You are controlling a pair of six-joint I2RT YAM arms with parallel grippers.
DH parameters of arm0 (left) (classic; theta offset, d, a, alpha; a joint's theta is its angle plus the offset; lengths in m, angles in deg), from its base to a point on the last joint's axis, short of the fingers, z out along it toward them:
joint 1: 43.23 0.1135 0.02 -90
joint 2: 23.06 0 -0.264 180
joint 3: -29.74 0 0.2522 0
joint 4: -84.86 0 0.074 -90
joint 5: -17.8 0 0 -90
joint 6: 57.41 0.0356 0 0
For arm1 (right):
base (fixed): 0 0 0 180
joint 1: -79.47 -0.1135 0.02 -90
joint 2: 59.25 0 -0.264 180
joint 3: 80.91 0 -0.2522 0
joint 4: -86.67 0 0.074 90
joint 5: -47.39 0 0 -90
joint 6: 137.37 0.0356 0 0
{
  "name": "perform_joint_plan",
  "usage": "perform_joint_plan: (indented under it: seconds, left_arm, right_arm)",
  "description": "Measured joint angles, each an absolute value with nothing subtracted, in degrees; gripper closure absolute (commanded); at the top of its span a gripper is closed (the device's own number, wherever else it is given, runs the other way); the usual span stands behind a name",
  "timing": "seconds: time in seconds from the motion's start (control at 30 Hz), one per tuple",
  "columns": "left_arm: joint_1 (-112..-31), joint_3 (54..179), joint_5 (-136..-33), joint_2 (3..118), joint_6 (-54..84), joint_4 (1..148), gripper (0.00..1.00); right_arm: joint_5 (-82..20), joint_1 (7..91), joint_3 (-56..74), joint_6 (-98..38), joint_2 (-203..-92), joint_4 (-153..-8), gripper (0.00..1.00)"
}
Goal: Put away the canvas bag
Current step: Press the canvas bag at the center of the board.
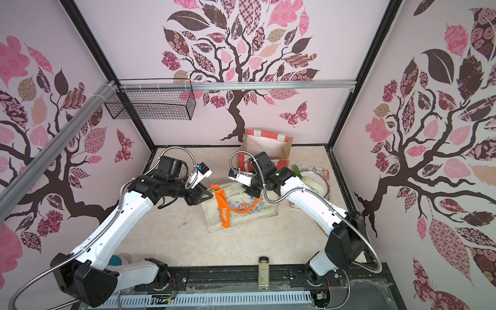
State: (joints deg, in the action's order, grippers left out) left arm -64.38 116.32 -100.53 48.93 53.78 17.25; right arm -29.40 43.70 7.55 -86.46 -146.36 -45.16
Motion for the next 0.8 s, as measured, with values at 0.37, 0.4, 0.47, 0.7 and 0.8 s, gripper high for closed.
perform_joint_plan:
  seconds: [0.37, 0.4, 0.47, 0.7, 0.8]
  left_arm:
    - [-72.7, 122.3, -98.7, 51.4, 54.6, 20.5, 0.19]
    - [-73.0, 122.5, -99.0, 52.6, 54.5, 21.5, 0.18]
    - [-73.9, 122.9, -99.0, 55.3, 54.8, 22.4, 0.18]
    - [-75.8, 123.0, -98.7, 62.1, 54.8, 24.7, 0.20]
    - [-76.1, 123.0, -98.0, 62.4, 54.5, 25.6, 0.31]
  right_arm:
    - [-26.6, 44.2, 14.3, -83.0, -143.0, -51.5, 0.86]
    - [-26.3, 44.2, 15.0, -82.6, -142.6, -52.3, 0.85]
    - [-25.7, 44.3, 16.3, -81.8, -141.6, -53.7, 0.85]
    - [-23.2, 44.7, 19.4, -79.1, -139.6, -56.6, 0.84]
    - [-22.7, 45.0, 19.8, -77.9, -139.6, -57.8, 0.83]
